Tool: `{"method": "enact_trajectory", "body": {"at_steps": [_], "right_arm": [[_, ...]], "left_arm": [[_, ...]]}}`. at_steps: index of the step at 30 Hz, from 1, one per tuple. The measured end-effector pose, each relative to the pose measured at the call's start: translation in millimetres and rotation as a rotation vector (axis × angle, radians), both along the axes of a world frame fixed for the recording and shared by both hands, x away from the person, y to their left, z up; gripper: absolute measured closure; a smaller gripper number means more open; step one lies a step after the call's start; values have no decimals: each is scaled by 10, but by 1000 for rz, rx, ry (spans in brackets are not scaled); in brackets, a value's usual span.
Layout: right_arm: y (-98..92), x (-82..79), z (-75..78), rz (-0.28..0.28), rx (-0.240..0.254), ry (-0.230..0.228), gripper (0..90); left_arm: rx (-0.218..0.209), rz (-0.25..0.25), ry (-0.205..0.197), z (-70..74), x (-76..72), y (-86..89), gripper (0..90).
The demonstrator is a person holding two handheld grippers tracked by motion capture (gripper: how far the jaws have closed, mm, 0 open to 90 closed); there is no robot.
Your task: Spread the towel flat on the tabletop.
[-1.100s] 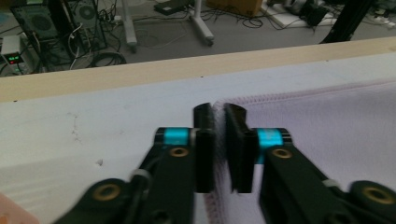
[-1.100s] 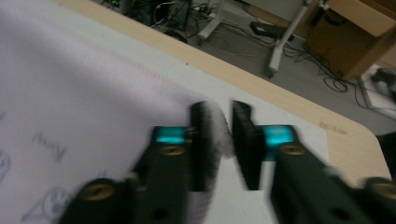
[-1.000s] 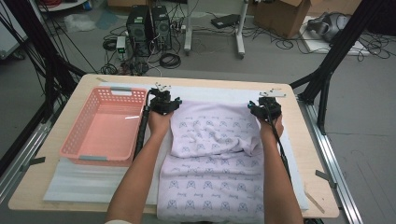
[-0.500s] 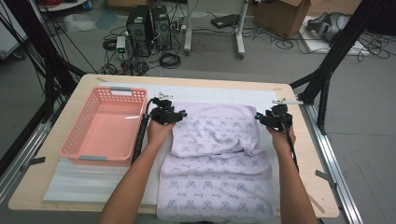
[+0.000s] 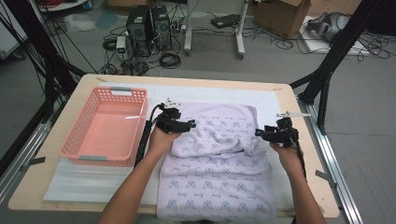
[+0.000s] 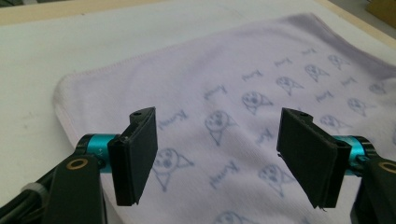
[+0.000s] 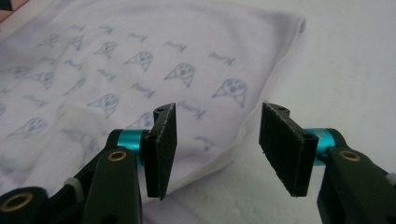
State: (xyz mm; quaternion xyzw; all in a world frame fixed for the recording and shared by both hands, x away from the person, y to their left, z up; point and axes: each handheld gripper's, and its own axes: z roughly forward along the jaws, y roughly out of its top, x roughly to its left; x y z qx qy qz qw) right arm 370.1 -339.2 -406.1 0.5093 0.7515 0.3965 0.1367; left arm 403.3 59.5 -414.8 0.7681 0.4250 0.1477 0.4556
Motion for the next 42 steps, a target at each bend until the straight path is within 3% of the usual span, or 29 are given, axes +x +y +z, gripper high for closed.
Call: {"method": "enact_trajectory", "body": {"at_steps": [3, 5, 9, 12, 14, 16, 17, 22, 26, 27, 29, 32, 34, 37, 39, 42], "right_arm": [[15, -42, -45, 16, 11, 26, 452], [62, -32, -90, 33, 9, 48, 453], [204, 29, -239, 51, -75, 109, 483], [223, 54, -291, 40, -96, 99, 632], [208, 68, -295, 46, -112, 91, 810], [177, 101, -307, 58, -81, 92, 835], [165, 122, -313, 58, -74, 81, 839], [158, 270, -321, 25, -100, -18, 841], [115, 412, -281, -23, -93, -114, 841], [106, 445, -276, -34, -105, -142, 841], [93, 497, -287, -65, -110, -175, 841], [84, 552, -316, -147, -114, -187, 826], [66, 554, -332, -192, -111, -185, 759], [34, 531, -335, -186, -101, -139, 641], [27, 459, -303, -171, -103, -157, 626], [1, 338, -232, -127, -82, -177, 607]], "left_arm": [[30, -8, 8, -48, -70, 12, 297], [86, 4, 16, -107, -102, 26, 319], [124, 34, 81, -239, -93, 78, 417], [149, 23, 77, -266, -86, 119, 543], [160, 23, 65, -268, -75, 136, 681], [115, 28, 85, -284, -34, 182, 885], [98, 43, 82, -295, -13, 196, 894], [79, 148, 32, -336, 113, 225, 899], [33, 256, 1, -350, 259, 314, 899], [1, 281, 2, -347, 287, 347, 899], [-14, 282, 21, -356, 320, 367, 899], [-27, 211, 5, -340, 284, 326, 889], [-68, 159, 15, -330, 266, 288, 726], [-60, 108, 20, -291, 197, 189, 510], [-28, 76, -5, -245, 121, 117, 475], [-21, 26, 5, -171, 35, 48, 454]]}}
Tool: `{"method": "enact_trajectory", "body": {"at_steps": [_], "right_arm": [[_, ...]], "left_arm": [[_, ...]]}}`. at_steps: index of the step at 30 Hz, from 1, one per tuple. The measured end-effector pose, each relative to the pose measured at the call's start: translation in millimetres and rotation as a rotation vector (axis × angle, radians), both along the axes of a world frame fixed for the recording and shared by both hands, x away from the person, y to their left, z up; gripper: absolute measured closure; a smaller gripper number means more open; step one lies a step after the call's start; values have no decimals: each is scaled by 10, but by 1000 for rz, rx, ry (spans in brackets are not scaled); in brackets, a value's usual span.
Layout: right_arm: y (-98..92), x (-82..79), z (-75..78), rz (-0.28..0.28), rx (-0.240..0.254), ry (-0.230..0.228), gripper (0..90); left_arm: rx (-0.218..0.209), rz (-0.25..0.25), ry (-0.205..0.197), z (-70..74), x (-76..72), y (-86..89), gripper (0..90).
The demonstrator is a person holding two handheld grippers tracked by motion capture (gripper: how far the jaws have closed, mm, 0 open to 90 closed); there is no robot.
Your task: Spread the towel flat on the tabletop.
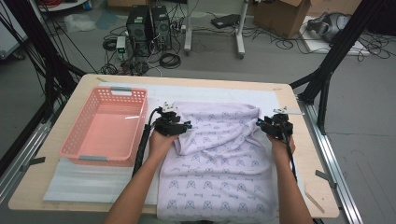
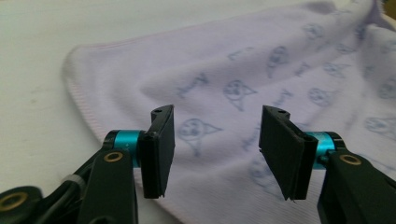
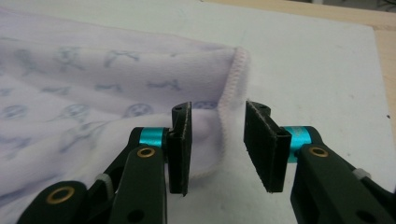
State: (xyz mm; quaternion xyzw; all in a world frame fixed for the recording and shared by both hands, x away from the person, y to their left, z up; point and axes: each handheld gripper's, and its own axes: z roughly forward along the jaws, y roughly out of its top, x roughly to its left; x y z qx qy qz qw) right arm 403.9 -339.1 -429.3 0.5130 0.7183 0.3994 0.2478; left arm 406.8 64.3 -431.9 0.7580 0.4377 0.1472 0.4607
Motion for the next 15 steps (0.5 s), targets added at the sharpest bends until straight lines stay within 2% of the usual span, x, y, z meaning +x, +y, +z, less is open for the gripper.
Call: {"method": "enact_trajectory", "body": {"at_steps": [2, 4, 6, 8, 9, 10, 13, 14, 15], "right_arm": [[-21, -96, 53, 46, 17, -3, 593], [-42, -219, 102, 92, 40, 2, 592], [-48, -364, 138, 130, 36, -6, 592], [-32, -491, 150, 172, 32, 8, 591], [-23, -551, 152, 189, 19, 3, 591], [-12, -599, 150, 204, 16, 0, 591], [24, -695, 110, 269, 14, 1, 601], [33, -700, 90, 276, 0, 8, 601], [44, -698, 76, 283, -13, 26, 601]], "left_arm": [[31, -22, -5, 42, -67, -22, 449], [37, -22, -16, 56, -132, -13, 447], [29, -11, -5, 37, -184, 5, 424], [41, -20, 33, 10, -217, 6, 413], [35, -24, 38, -7, -238, 0, 398], [47, -20, 42, -21, -261, -4, 399], [128, -21, 72, -89, -280, -33, 422], [136, -22, 76, -120, -281, -43, 446], [140, -13, 63, -122, -292, -48, 458]]}}
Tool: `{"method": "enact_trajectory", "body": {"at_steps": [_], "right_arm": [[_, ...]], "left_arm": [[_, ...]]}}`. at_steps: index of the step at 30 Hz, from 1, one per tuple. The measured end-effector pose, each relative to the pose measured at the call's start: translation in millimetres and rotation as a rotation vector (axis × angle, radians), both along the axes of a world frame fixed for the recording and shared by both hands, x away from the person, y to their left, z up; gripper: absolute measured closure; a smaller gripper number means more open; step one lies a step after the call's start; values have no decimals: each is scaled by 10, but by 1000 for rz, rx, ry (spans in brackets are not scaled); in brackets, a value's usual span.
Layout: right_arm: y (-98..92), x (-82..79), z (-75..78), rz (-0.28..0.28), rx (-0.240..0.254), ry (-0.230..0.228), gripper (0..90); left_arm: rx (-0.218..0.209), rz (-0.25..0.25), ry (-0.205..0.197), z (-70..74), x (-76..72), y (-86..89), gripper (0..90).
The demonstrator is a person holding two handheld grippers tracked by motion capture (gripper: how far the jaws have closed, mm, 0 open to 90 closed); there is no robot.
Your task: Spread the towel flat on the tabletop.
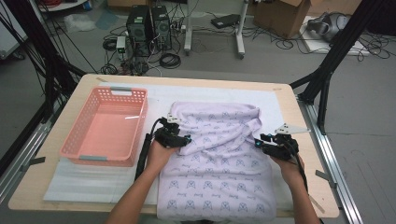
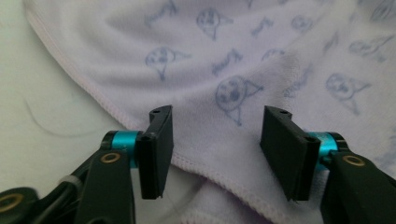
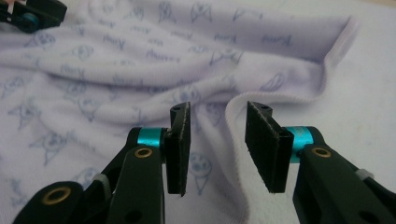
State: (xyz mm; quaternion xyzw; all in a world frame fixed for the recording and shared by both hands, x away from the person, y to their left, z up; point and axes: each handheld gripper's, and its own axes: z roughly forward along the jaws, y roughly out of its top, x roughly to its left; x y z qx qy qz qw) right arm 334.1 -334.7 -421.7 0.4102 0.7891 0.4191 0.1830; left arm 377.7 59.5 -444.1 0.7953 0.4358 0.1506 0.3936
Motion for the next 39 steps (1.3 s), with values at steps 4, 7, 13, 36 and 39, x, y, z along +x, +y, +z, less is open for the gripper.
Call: {"method": "enact_trajectory", "body": {"at_steps": [4, 7, 13, 36, 39], "right_arm": [[8, -7, -46, 6, -2, 15, 606], [6, -3, -92, 7, -18, 29, 605], [-13, -2, -90, 7, -16, 18, 601], [32, 57, -172, -56, -10, 76, 529], [40, 95, -288, -88, -24, 72, 730]], "left_arm": [[23, 12, -27, -5, 1, -31, 727], [17, 30, -32, 9, 53, -34, 840], [-55, 144, -106, 113, 218, 42, 840], [-161, 257, -124, 82, 516, 224, 478], [-180, 240, -139, 159, 445, 235, 463]]}}
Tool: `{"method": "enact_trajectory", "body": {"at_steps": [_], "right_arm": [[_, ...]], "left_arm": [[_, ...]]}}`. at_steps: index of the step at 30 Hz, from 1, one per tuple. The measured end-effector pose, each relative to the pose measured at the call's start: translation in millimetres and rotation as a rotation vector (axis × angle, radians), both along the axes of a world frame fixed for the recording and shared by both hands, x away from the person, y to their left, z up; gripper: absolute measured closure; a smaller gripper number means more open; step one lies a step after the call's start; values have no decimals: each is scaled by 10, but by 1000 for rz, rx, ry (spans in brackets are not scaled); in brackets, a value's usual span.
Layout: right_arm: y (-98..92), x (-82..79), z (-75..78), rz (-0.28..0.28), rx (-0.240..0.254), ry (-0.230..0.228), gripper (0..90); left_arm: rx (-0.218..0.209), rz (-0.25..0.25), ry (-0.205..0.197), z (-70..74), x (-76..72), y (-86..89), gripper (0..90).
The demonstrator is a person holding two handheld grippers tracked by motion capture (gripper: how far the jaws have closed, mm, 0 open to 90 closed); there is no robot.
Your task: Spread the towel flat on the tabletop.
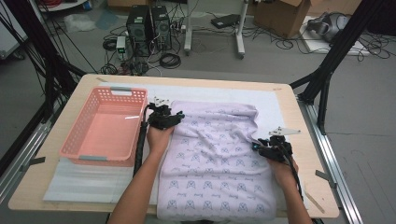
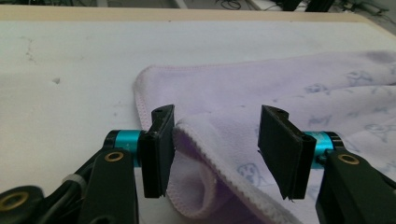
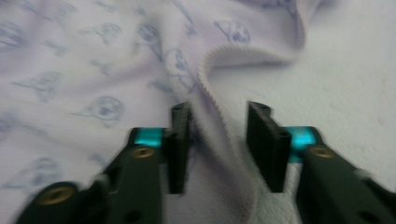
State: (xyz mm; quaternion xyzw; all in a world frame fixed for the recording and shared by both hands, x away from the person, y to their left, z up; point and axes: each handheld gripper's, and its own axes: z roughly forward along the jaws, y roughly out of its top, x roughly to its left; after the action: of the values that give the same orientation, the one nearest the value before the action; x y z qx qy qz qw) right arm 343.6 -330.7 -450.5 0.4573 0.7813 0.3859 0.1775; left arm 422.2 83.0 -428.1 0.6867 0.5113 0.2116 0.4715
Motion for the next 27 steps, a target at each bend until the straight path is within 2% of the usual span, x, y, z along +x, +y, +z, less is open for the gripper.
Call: {"method": "enact_trajectory", "body": {"at_steps": [1, 3, 5, 6, 7, 10, 13, 16, 19, 23, 27], "right_arm": [[-13, 1, 11, -5, -8, -4, 845], [-39, 10, 20, -54, -75, -40, 852], [-100, 38, 6, -131, -69, -55, 849], [-115, 35, 13, -161, -77, -77, 836], [-118, 28, 18, -180, -91, -102, 804], [-132, 20, 20, -193, -79, -99, 671], [-188, -19, 57, -190, -30, -99, 622], [-232, -111, 130, -168, 27, -105, 612], [-257, -193, 186, -140, 50, -108, 609], [-236, -250, 166, -105, 51, -82, 605], [-145, -317, 155, -57, 11, -70, 601]], "left_arm": [[-9, -5, -3, 24, -32, -2, 463], [-16, -23, -14, 44, -128, -11, 459], [-22, -57, -19, 14, -251, -34, 459], [-9, -81, -10, 0, -305, -46, 459], [-1, -101, -19, -21, -361, -60, 458], [0, -139, -22, -49, -512, -66, 456], [7, -174, -29, -43, -659, -23, 445], [26, -203, -42, -27, -821, 59, 435], [43, -231, -33, -56, -965, 130, 433], [69, -253, -8, -138, -1108, 182, 432], [71, -253, 12, -200, -1209, 233, 433]]}}
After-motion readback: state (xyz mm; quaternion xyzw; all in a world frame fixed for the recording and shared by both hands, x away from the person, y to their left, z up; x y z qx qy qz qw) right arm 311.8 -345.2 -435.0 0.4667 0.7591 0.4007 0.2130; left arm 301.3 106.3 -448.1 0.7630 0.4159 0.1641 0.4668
